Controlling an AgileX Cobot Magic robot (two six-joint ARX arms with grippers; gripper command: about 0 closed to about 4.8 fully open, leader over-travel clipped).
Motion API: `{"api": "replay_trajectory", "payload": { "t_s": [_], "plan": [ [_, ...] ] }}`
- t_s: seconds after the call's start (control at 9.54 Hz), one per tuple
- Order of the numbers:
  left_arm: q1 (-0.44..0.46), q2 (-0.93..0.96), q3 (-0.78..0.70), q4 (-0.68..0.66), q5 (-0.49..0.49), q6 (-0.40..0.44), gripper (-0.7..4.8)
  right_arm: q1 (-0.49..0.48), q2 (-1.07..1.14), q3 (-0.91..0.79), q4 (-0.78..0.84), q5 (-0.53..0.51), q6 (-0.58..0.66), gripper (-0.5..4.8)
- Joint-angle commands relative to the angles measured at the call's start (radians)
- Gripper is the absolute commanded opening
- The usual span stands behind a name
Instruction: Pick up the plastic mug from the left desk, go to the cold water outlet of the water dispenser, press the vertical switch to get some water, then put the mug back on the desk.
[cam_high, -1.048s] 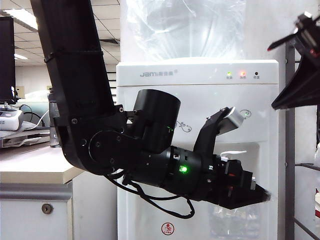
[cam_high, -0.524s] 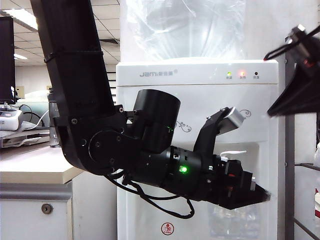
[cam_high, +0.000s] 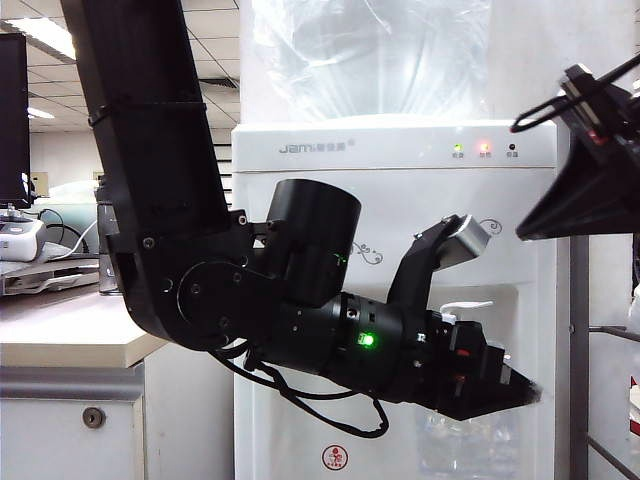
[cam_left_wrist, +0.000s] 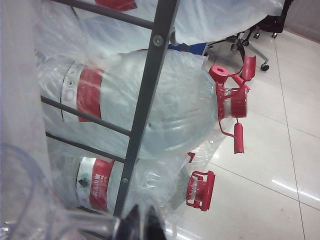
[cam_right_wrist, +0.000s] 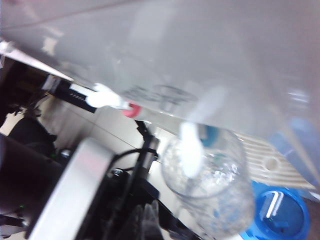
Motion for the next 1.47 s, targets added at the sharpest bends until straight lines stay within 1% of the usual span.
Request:
{"api": "replay_trajectory", "payload": {
  "t_s": [0.1,0.42,0.63,1.05,1.36,1.47],
  "plan": [
    [-0.007,-0.009,0.005,0.061,0.023,0.015,-0.06,0.002,0.008,0.003,0.028,-0.005,0.042,-0.01],
    [-0.007,-0.009,0.005,0.061,0.023,0.015,-0.06,0.014,0.041,0.003,0.036,-0.006,0.046,-0.01],
    [-0.007,-0.009,0.005,0.06,0.023,0.015,-0.06,0.042,0.074,0.003,0.061,-0.007,0.019,-0.01],
    [-0.007,-0.009,0.005,0.057,0.023,0.008,-0.06,0.101,0.1,0.003,0.102,-0.001,-0.107,-0.01],
    [-0.007,-0.009,0.005,0.057,0.024,-0.001,-0.06,0.13,0.1,0.003,0.103,0.043,-0.244,-0.02],
    [-0.007,-0.009,0.005,0.058,0.023,-0.003,-0.06,0.136,0.1,0.003,0.104,0.075,-0.274,-0.01]
  ]
}}
